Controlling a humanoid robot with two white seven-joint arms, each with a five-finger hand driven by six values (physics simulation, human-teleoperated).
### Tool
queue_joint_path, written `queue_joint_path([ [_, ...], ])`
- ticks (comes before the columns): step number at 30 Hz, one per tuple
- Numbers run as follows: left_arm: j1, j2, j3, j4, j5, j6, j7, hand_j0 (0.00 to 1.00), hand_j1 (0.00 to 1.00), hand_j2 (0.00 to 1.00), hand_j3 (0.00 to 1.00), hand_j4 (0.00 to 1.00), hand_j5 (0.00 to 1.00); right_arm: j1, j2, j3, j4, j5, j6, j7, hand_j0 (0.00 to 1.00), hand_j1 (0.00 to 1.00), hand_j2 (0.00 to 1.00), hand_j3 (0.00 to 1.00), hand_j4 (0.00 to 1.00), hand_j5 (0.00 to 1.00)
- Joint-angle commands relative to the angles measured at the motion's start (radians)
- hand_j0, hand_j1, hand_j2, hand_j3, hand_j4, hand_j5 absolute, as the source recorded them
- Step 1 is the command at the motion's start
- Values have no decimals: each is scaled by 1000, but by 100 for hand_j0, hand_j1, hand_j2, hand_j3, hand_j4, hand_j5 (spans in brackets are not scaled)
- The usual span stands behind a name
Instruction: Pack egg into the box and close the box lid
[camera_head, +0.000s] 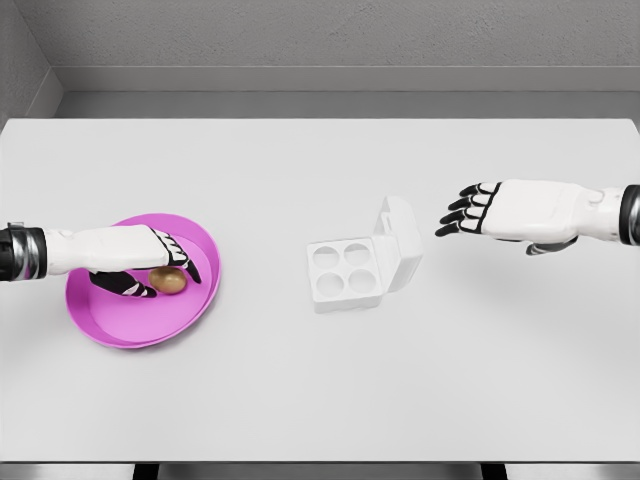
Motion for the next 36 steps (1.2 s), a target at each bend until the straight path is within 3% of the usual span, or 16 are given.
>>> queue_joint_path([
  [1, 0, 1, 1, 0, 6, 2, -1, 65, 65, 65, 65, 65, 65, 0, -1, 0, 0, -4, 2, 0, 100, 100, 100, 100, 100, 100],
  [10, 0, -1, 1, -3, 6, 2, -15, 44, 44, 44, 44, 44, 44, 2, -1, 0, 0, -4, 2, 0, 100, 100, 100, 100, 100, 100],
  [13, 0, -1, 1, -3, 6, 2, -15, 42, 42, 42, 42, 42, 42, 0, -1, 0, 0, -4, 2, 0, 100, 100, 100, 100, 100, 100],
  [36, -87, -12, 21, -60, 31, 2, -7, 35, 35, 35, 35, 35, 35, 2, -29, -5, 0, -7, 2, 0, 100, 100, 100, 100, 100, 100],
])
